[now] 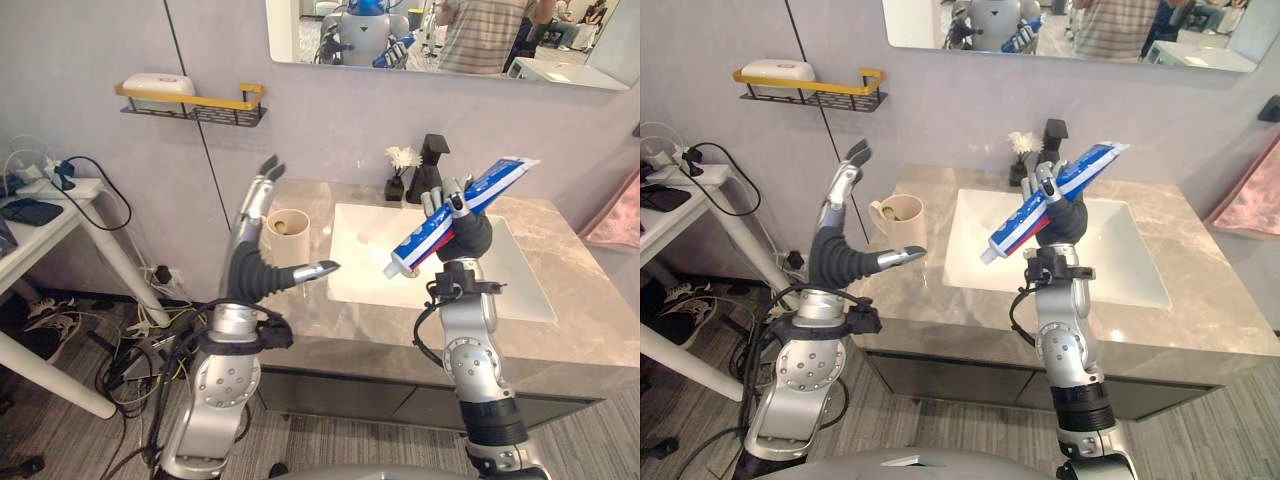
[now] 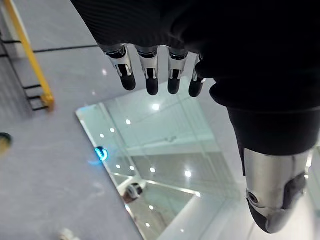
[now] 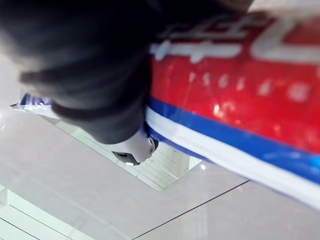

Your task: Organize washtable

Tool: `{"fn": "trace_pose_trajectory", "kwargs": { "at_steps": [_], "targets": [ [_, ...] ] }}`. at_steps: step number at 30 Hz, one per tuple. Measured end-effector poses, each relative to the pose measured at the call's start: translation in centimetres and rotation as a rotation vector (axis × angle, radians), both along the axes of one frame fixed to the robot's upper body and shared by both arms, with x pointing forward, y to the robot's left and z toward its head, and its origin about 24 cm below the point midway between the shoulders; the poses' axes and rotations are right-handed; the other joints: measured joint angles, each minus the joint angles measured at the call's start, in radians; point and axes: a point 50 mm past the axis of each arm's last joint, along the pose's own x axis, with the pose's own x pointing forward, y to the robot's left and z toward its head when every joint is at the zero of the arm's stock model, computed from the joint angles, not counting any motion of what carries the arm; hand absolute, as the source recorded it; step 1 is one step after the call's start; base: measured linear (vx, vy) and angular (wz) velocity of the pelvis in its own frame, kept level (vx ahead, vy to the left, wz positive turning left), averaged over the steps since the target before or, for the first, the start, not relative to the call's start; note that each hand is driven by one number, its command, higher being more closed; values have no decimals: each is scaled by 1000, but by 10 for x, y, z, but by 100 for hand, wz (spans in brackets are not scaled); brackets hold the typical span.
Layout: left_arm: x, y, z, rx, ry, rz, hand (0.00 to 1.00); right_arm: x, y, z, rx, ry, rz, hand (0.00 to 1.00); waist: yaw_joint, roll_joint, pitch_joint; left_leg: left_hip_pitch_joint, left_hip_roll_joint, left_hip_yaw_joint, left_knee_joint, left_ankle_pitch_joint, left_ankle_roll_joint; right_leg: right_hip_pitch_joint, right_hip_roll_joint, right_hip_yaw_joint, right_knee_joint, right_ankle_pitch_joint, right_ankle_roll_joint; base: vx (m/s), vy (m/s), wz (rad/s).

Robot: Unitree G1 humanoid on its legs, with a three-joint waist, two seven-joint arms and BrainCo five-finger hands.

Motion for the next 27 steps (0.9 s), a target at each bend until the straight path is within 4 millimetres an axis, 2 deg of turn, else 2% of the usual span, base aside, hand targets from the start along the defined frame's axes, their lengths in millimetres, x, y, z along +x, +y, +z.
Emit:
{"fn": "trace_pose_trajectory", "kwargs": {
  "at_steps": [5,8,10,11,13,17,22,24,27],
  "targets": [
    [-15,38,-24,-61,118,210,0,-1,-22,2,35,-11,-110,100,19,1,1,-2,0,0,0,-1,1,0,0,-2,-2,0,0,1,-1,1],
    [-22,59,-51,-95,248,323,0,-2,-36,3,49,-2,-180,100,32,3,2,-7,-1,-9,0,-2,1,0,-1,-10,-2,-1,-1,-1,-3,9],
    [-21,72,-90,-130,423,401,0,-3,-45,4,18,1,-240,100,47,6,3,-20,-1,-19,0,-1,1,-2,0,-21,-3,-1,0,-14,4,15],
    [-22,74,-101,-141,471,419,0,-3,-46,4,7,4,-251,100,49,5,3,-22,-1,-19,0,0,1,-2,0,-23,-3,-1,0,-8,3,11],
    [-31,79,-141,-201,659,467,0,-2,-49,7,-44,1,-298,100,55,3,3,-27,-2,-27,0,0,1,-1,-1,-37,-5,-1,0,4,-5,12],
    [-49,79,-187,-281,888,484,0,8,-48,17,-84,-13,-323,100,57,-4,7,-37,-4,-44,0,2,-1,-2,0,-49,-11,-1,0,13,-10,11],
    [-64,65,-231,-290,1116,425,0,28,-40,24,-127,13,-341,100,75,-12,11,-51,-5,-58,0,5,0,-2,0,-63,-18,0,1,12,-10,8],
    [-71,60,-250,-256,1227,387,0,39,-37,29,-173,21,-331,100,77,-25,18,-61,-3,-72,0,13,-2,-2,4,-73,-21,4,0,1,-18,15],
    [-86,58,-274,-227,1380,366,0,51,-20,45,-240,-13,-293,100,84,-47,32,-62,4,-71,0,13,-4,-3,13,-72,-24,6,-4,-3,-11,0]
  ]
}}
